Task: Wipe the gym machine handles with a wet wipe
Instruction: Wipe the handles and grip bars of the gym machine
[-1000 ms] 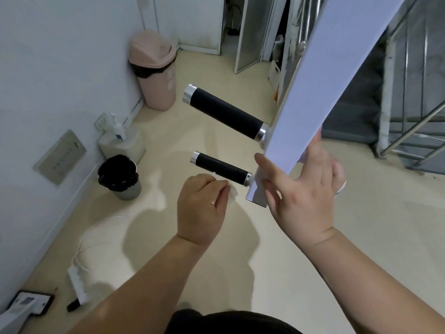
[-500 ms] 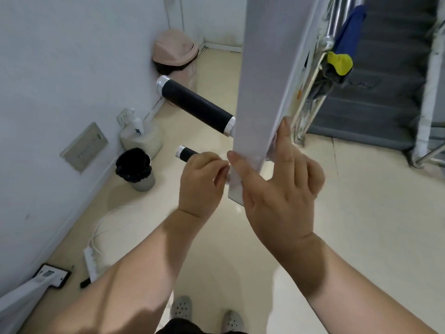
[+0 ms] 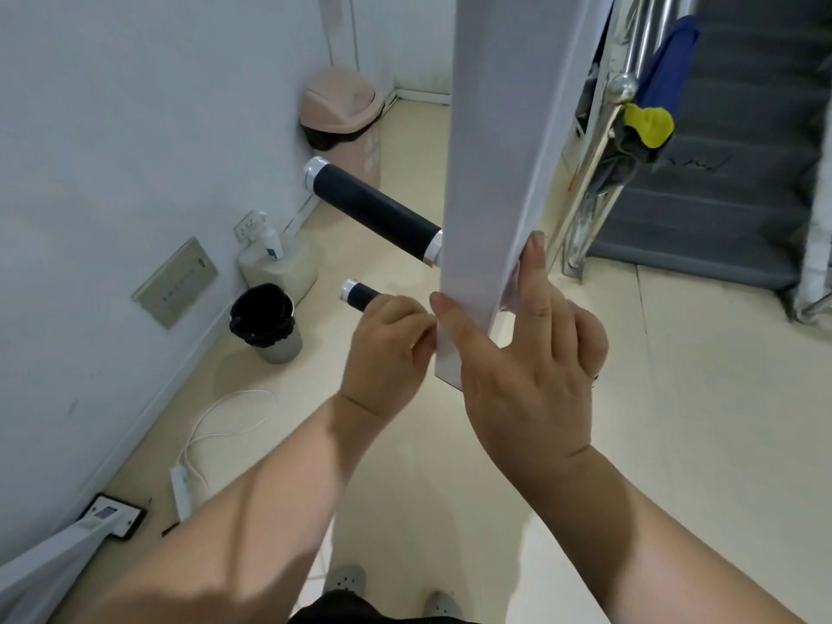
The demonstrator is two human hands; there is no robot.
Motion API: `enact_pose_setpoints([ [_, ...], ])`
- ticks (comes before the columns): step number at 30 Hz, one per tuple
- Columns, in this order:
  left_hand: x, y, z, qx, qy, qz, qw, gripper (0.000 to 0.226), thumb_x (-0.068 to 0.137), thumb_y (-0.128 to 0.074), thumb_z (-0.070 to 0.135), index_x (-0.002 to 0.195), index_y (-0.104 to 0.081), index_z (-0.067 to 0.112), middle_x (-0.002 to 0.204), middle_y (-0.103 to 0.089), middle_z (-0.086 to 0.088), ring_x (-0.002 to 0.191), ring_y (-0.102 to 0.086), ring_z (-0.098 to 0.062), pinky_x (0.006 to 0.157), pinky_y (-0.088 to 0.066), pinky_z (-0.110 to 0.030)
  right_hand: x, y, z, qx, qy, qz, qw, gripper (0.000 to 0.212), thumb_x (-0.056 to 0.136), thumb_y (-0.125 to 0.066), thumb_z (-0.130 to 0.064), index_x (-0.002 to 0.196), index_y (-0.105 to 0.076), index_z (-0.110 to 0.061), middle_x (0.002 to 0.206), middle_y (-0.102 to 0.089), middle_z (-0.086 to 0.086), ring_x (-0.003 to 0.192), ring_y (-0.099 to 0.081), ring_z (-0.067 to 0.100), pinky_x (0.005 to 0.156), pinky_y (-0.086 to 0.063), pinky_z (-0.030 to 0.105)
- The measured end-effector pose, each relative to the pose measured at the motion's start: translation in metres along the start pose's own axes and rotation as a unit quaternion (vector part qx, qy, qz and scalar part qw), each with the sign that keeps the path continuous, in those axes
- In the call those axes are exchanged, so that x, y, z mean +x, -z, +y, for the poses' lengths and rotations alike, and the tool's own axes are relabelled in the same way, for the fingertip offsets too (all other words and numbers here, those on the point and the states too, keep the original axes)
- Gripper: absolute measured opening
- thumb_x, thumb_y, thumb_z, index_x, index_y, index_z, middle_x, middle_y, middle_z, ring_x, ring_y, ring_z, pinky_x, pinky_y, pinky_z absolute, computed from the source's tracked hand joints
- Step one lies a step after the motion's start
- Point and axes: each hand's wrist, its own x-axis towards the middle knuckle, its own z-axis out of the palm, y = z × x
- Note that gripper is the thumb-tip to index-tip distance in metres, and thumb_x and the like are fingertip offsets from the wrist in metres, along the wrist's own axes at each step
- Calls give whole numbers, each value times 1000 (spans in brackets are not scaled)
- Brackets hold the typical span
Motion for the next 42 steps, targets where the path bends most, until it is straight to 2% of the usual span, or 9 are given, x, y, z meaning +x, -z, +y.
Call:
enact_pose_setpoints([
  [8,27,30,-70,71,27,-9,997,13,90,-68,13,82,-75,5,81,-64,-7,81,-57,-29,82,-46,-31,7,-8,-7,-26,-26,20,999,23,93,-68,-27,109,-77,-40,145,-50,33,105,-68,38,91,-42,45],
  [12,14,23,-50,-25,-112,-41,993,8,87,-70,3,80,-74,5,82,-66,-8,75,-57,-30,80,-45,-30,4,-18,-13,-92,-55,25,994,23,91,-62,-38,114,-64,-41,138,-52,35,115,-55,35,107,-26,49],
  [15,8,25,-66,-34,-199,-63,978,11,86,-70,-2,76,-71,3,100,-62,-6,68,-56,-32,70,-50,-37,9,-21,-21,-98,-97,8,990,31,83,-71,-38,112,-58,-38,134,-54,35,122,-53,38,112,-23,53],
  [21,18,44,-105,-41,-171,-14,984,22,88,-64,-6,67,-65,1,78,-67,-11,61,-54,-31,71,-53,-39,14,-20,-40,-122,-154,3,981,42,73,-78,-35,107,-55,-33,121,-57,32,125,-48,38,111,-27,60],
  [25,31,40,-94,-115,-94,-83,985,16,87,-62,2,72,-68,2,74,-61,-10,70,-52,-26,72,-48,-35,13,-17,-57,-118,-186,12,975,49,66,-78,-33,107,-53,-31,114,-57,31,125,-43,36,113,-24,62],
  [28,31,32,-74,-142,-169,-159,962,22,88,-56,16,72,-71,9,77,-63,-6,73,-56,-30,70,-45,-38,10,-14,-66,-117,-197,5,973,51,66,-77,-33,110,-51,-31,111,-57,31,124,-41,36,114,-23,64],
  [31,39,45,-83,-152,-223,-221,937,19,87,-60,16,74,-73,11,75,-61,-5,75,-52,-26,69,-46,-36,7,-7,-67,-112,-199,-12,974,47,73,-75,-37,113,-50,-31,114,-56,31,125,-40,35,114,-23,66],
  [37,67,68,-113,-81,-112,-248,959,24,87,-61,14,68,-75,14,63,-52,0,65,-49,-24,62,-35,-30,13,-7,-67,-121,-201,-28,972,52,72,-80,-29,115,-51,-26,117,-56,28,126,-40,35,114,-24,66],
  [42,47,46,-69,-131,-185,-252,941,30,84,-54,22,64,-73,12,65,-54,-5,65,-52,-30,59,-48,-34,12,-8,-69,-116,-214,-28,970,48,74,-76,-32,114,-49,-29,112,-57,28,122,-41,35,116,-22,63],
])
